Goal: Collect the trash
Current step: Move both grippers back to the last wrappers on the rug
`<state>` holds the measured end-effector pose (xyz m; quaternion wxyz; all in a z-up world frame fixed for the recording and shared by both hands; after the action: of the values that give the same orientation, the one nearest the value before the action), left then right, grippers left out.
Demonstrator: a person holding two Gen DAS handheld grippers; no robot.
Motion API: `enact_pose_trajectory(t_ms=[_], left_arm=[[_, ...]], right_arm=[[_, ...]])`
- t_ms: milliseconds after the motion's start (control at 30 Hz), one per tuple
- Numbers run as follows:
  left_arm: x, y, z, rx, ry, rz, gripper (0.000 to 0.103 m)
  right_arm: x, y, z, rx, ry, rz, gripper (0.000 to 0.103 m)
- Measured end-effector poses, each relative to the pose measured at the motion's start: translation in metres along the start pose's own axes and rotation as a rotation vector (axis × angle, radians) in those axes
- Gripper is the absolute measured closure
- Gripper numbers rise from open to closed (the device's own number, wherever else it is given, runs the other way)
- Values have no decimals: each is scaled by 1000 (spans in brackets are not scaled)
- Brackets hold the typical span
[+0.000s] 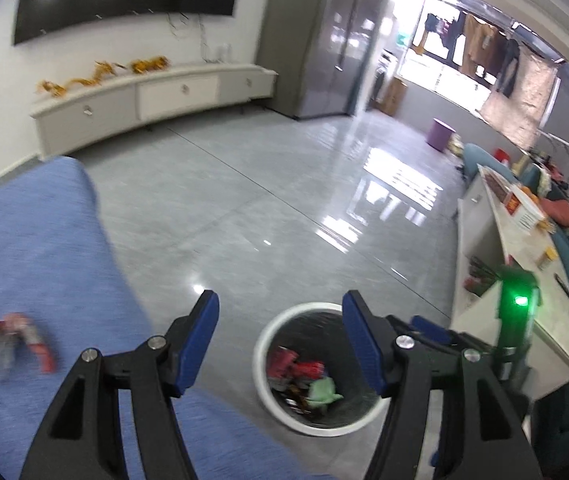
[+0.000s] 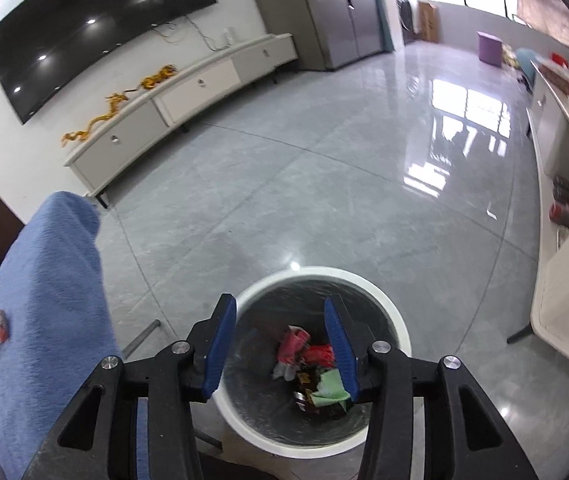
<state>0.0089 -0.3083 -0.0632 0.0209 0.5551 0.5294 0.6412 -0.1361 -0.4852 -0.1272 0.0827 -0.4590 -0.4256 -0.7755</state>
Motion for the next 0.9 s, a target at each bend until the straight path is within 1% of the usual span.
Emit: enact_pose_trajectory(t_ms=[267, 367, 467, 633, 900], left_arm=[[59, 1, 56, 87, 134, -114, 39], [79, -3, 72, 117, 164, -148, 37], [94, -8, 85, 141, 188, -173, 37], [111, -17, 97, 168, 194, -191, 36], [137, -25, 103, 173, 202, -230, 35]], right_arm=[[33, 7, 69, 154, 68, -73, 48], [44, 7, 93, 209, 97, -97, 46], [53, 5, 110, 242, 123, -119, 46], [62, -1, 132, 295, 144, -138, 44], [75, -13, 150, 349, 156, -147, 43]])
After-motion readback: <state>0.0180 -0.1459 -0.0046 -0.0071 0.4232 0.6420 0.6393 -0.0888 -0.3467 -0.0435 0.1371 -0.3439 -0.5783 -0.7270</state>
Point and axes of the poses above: each gripper's, at about its wrist camera, not at the fingertips, and x roughly against the way its jaws point, z to its left, y to its top, the point moved 4 cm from there along -x, roughly the way its jaws point, and after that the axes turned 1 degree about z, right-handed, at the moved point
